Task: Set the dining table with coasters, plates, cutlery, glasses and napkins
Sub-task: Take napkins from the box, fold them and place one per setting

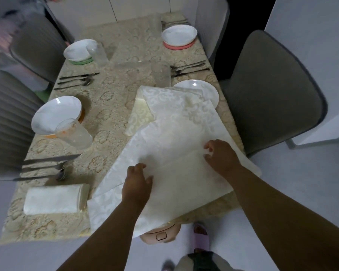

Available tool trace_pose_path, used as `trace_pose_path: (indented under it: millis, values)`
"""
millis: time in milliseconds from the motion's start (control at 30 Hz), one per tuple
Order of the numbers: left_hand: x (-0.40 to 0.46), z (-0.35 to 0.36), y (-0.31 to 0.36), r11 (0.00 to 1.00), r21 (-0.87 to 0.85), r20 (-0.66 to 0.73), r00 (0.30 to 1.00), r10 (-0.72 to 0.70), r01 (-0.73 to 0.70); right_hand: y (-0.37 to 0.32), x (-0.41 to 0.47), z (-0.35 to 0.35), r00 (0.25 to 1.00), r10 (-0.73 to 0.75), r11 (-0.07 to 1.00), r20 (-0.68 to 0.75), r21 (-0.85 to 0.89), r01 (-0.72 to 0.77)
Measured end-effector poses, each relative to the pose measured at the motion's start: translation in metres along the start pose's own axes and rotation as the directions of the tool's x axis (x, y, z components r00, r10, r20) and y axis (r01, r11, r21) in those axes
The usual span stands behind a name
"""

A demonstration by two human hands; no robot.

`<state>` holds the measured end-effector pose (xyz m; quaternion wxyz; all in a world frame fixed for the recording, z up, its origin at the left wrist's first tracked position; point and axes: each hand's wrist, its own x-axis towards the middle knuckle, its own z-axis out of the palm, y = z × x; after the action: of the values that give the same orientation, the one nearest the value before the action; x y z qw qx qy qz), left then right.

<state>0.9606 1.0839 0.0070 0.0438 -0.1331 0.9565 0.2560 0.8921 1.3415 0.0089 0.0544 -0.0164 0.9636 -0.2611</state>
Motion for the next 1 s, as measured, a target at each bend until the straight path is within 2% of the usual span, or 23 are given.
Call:
trace_pose_path:
  millis: [67, 133, 267, 333, 400, 467, 567, 600, 667, 733, 767, 833, 900, 933, 1000]
  values:
    - [0.011, -0.008, -0.007, 1.0, 0.027, -0.047, 0.999, -0.015, 0.017, -0.01, 0.011, 0.004, 0.996, -0.073, 0.997, 0.057, 0.002, 0.073]
    - [0.024, -0.015, -0.015, 0.998, 0.053, -0.082, 0.996, -0.028, 0.032, -0.02, 0.024, 0.006, 0.991, -0.122, 0.992, 0.048, 0.004, 0.122]
    - [0.055, -0.035, -0.026, 0.982, 0.168, -0.163, 0.985, -0.058, 0.086, -0.042, 0.058, 0.0, 0.967, -0.231, 0.973, -0.108, -0.019, 0.23]
    - [0.072, -0.042, -0.032, 0.96, 0.227, -0.126, 0.983, -0.137, 0.163, -0.055, 0.077, -0.004, 0.935, -0.305, 0.952, -0.183, -0.076, 0.296]
    - [0.087, -0.046, -0.036, 0.95, 0.198, -0.036, 0.97, -0.239, 0.241, -0.069, 0.093, -0.008, 0.92, -0.363, 0.928, -0.152, -0.152, 0.341]
    - [0.097, -0.049, -0.035, 0.96, 0.114, 0.066, 0.962, -0.264, 0.256, -0.078, 0.106, -0.009, 0.916, -0.399, 0.896, -0.045, -0.231, 0.379]
    - [0.101, -0.062, -0.018, 0.97, -0.108, 0.229, 0.955, -0.189, 0.218, -0.086, 0.118, -0.013, 0.909, -0.402, 0.85, 0.111, -0.326, 0.415]
    - [0.102, -0.067, -0.012, 0.941, -0.235, 0.285, 0.943, -0.172, 0.242, -0.087, 0.121, -0.015, 0.898, -0.414, 0.838, 0.15, -0.321, 0.44]
    - [0.106, -0.076, 0.001, 0.808, -0.482, 0.413, 0.901, -0.132, 0.339, -0.088, 0.123, -0.023, 0.871, -0.445, 0.841, 0.207, -0.238, 0.486]
    - [0.11, -0.081, 0.009, 0.672, -0.623, 0.508, 0.86, -0.04, 0.4, -0.088, 0.122, -0.034, 0.865, -0.45, 0.871, 0.221, -0.106, 0.48]
    - [0.113, -0.082, 0.012, 0.642, -0.649, 0.547, 0.837, 0.019, 0.409, -0.088, 0.122, -0.039, 0.867, -0.446, 0.881, 0.223, -0.062, 0.469]
    - [0.118, -0.084, 0.016, 0.672, -0.625, 0.622, 0.773, 0.122, 0.397, -0.088, 0.121, -0.05, 0.874, -0.432, 0.893, 0.221, -0.025, 0.448]
    - [0.12, -0.09, 0.021, 0.795, -0.51, 0.698, 0.698, 0.158, 0.33, -0.088, 0.12, -0.06, 0.887, -0.409, 0.907, 0.215, -0.006, 0.42]
    - [0.121, -0.094, 0.023, 0.88, -0.409, 0.721, 0.677, 0.151, 0.24, -0.087, 0.12, -0.064, 0.896, -0.39, 0.917, 0.21, 0.0, 0.399]
    - [0.122, -0.104, 0.026, 0.995, -0.097, 0.72, 0.692, 0.057, 0.019, -0.084, 0.117, -0.069, 0.923, -0.328, 0.942, 0.2, 0.002, 0.335]
